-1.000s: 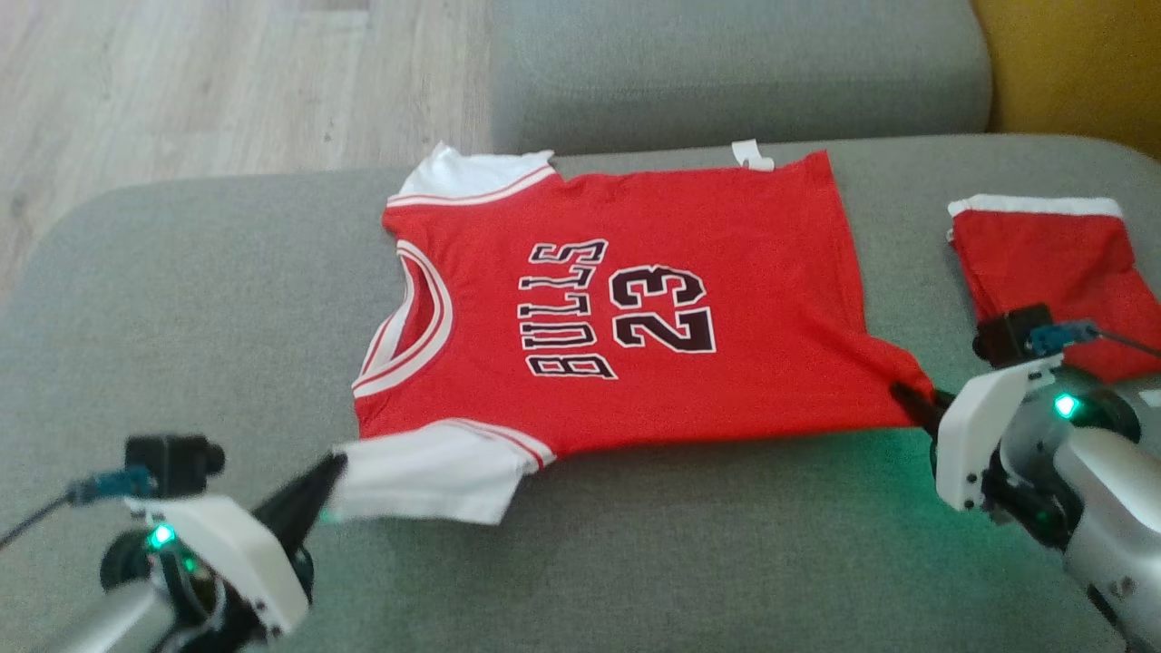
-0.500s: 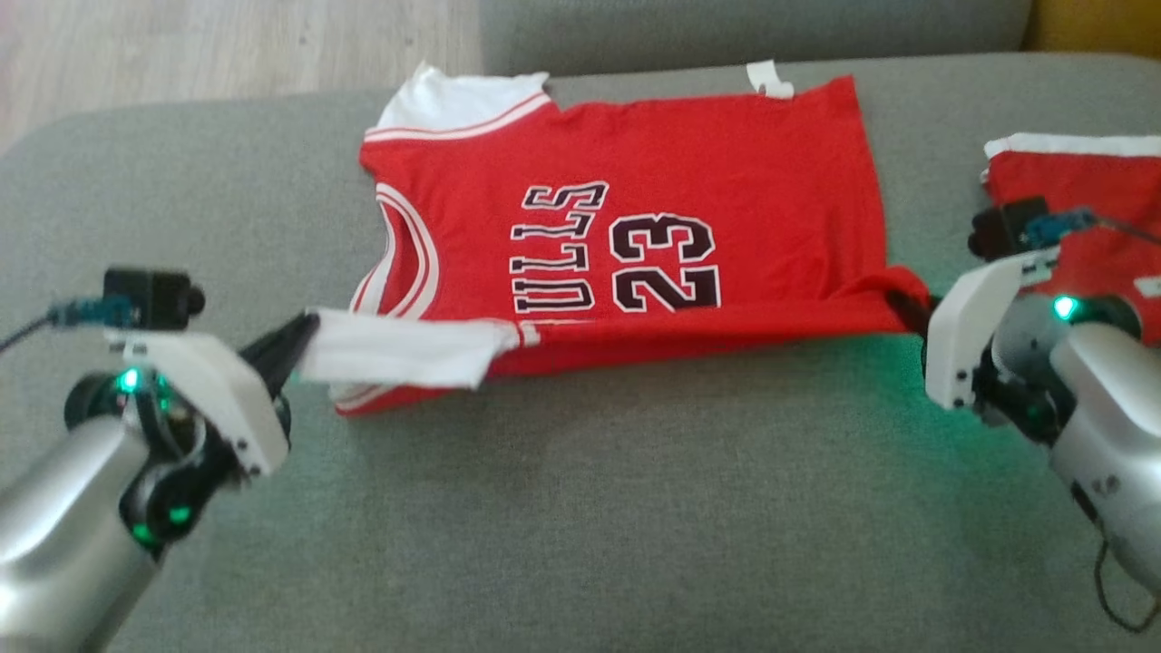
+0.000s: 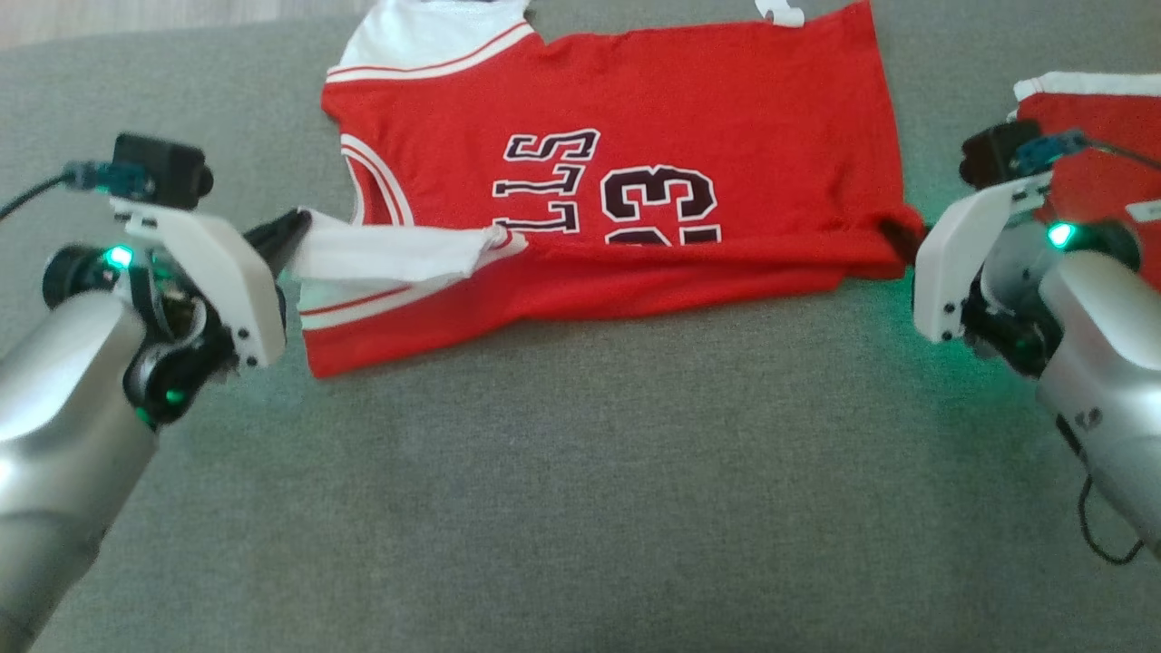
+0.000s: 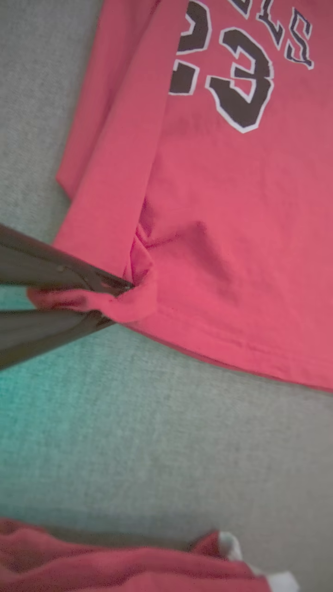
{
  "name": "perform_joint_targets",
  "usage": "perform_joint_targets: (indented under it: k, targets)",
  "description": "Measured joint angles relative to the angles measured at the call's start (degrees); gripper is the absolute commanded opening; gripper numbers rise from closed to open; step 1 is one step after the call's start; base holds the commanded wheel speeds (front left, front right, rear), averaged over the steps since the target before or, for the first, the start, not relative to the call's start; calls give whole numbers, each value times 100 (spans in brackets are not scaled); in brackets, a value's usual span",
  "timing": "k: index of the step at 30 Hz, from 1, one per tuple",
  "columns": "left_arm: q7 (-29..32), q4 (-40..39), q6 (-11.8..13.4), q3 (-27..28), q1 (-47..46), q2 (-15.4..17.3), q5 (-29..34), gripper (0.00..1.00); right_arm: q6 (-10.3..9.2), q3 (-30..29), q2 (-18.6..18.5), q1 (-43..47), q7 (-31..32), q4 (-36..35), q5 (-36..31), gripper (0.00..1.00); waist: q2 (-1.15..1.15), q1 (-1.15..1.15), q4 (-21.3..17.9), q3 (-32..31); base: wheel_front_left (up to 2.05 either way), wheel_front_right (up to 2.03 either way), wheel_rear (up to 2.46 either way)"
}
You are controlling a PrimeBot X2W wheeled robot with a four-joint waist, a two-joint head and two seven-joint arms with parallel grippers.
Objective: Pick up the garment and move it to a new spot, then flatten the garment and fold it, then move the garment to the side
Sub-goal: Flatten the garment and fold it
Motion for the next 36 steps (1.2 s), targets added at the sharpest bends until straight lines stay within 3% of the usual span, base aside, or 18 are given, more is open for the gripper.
perform_joint_targets:
  k: [1,2,3,4,9,16,21,22,23,25,28,36]
  targets:
    - [41,65,-7,-30,-83,-24,43,0,1,16,8,-52,-73,47,-51,88,0,0,-10,33,0,0,0]
    - [37,134,-11,-55,-162,-54,89,28,1,19,9,-110,-174,88,-120,100,0,-1,-18,65,0,0,0]
    - [-20,225,-49,-62,-238,-96,154,86,1,9,20,-184,-259,160,-167,100,0,0,-26,94,0,0,0]
    - [-151,321,-48,-62,-323,-154,222,100,0,-21,43,-261,-361,246,-191,100,0,0,-31,121,0,0,0]
    - [-1439,767,-10,240,-737,-605,402,100,1,-269,202,-585,-1101,490,-264,100,0,0,-42,193,0,0,0]
    - [-3401,1222,69,861,-893,-1128,410,100,0,-900,450,-726,-3032,700,-371,100,0,-1,-23,-40,0,0,0]
    - [-3617,889,47,1313,-514,-1259,717,100,0,-1517,536,-528,-3496,541,-664,100,0,-1,9,-340,0,0,0]
    - [-3618,675,56,1539,-354,-1265,882,100,0,-1819,521,-419,-3498,314,-857,100,0,-2,13,-395,0,0,0]
    - [-3630,230,81,1989,30,-1341,1214,100,0,-2513,531,-123,-3506,-230,-1237,100,0,-2,27,-507,0,0,0]
    - [-3643,-154,133,2398,530,-1512,1485,100,0,-2994,606,327,-3515,-732,-1733,100,0,-2,43,-622,0,0,0]
    - [-3643,-586,136,2750,1360,-1724,1987,100,0,-3623,984,1246,-3529,-1322,-2377,100,0,-2,56,-787,0,0,0]
    - [-3643,-1215,153,3600,2737,-2288,2903,100,0,-4328,1855,2816,-3528,-2040,-3374,100,0,-2,34,-1090,0,0,0]
